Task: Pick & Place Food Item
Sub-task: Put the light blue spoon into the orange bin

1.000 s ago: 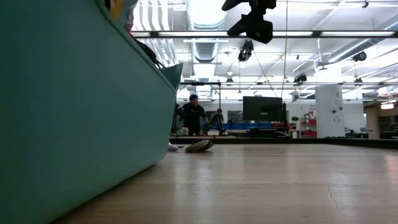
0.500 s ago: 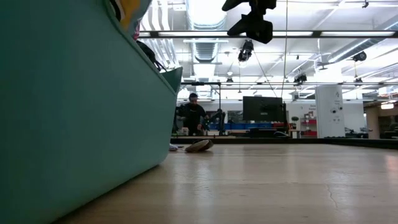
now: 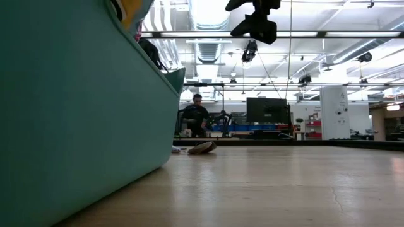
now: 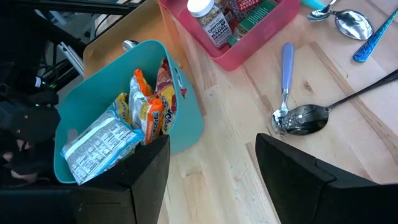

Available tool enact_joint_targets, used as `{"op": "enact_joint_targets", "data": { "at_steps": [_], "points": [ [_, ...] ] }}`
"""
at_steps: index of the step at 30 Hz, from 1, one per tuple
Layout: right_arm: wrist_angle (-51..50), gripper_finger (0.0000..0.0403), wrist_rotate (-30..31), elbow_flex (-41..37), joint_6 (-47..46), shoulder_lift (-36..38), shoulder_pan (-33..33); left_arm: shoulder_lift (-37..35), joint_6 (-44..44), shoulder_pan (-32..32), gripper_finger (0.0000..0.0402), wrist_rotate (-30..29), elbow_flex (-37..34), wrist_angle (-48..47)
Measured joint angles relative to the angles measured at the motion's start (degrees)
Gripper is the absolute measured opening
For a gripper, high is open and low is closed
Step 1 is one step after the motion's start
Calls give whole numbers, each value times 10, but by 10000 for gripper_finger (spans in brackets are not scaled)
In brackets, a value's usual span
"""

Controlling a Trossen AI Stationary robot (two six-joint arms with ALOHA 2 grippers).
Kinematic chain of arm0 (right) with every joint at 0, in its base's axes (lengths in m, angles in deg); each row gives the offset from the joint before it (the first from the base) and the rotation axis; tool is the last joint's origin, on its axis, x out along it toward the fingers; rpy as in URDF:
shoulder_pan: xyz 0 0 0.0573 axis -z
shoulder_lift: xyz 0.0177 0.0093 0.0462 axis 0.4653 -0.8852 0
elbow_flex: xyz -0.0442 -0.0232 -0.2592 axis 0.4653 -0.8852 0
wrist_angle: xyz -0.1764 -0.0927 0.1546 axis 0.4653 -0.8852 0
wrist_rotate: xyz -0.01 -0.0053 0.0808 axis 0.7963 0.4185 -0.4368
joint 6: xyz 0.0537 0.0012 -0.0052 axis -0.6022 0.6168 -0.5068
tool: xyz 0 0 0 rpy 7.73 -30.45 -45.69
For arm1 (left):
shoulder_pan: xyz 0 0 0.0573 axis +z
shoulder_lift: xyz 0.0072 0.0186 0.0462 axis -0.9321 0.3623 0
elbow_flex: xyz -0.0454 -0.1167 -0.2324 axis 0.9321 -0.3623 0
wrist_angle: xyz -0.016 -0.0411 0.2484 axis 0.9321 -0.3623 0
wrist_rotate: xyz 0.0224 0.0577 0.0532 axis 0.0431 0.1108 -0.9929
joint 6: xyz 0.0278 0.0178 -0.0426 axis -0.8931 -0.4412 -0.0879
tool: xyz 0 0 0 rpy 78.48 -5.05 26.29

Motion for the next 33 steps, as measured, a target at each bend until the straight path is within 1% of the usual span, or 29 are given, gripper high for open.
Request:
{"op": "enact_joint_targets", "data": {
  "at_steps": [4,9,19,23,24,26,33],
  "points": [
    [0,233,0,0,0,0,0,0,-10,-3,220,10,-5,-5],
    [0,233,0,0,0,0,0,0,-11,-2,220,17,-19,13],
    [1,233,0,0,-5,0,0,0,-31,30,220,55,-19,57],
    [1,233,0,0,-7,0,0,-2,-69,22,220,67,-15,69],
    [1,233,0,0,-7,0,0,-8,-71,14,220,54,-15,69],
    [1,233,0,0,-7,0,0,-26,-53,-13,220,-6,-15,75],
    [1,233,7,0,-7,0,1,-86,40,-124,220,-308,-30,148]
  ]
}}
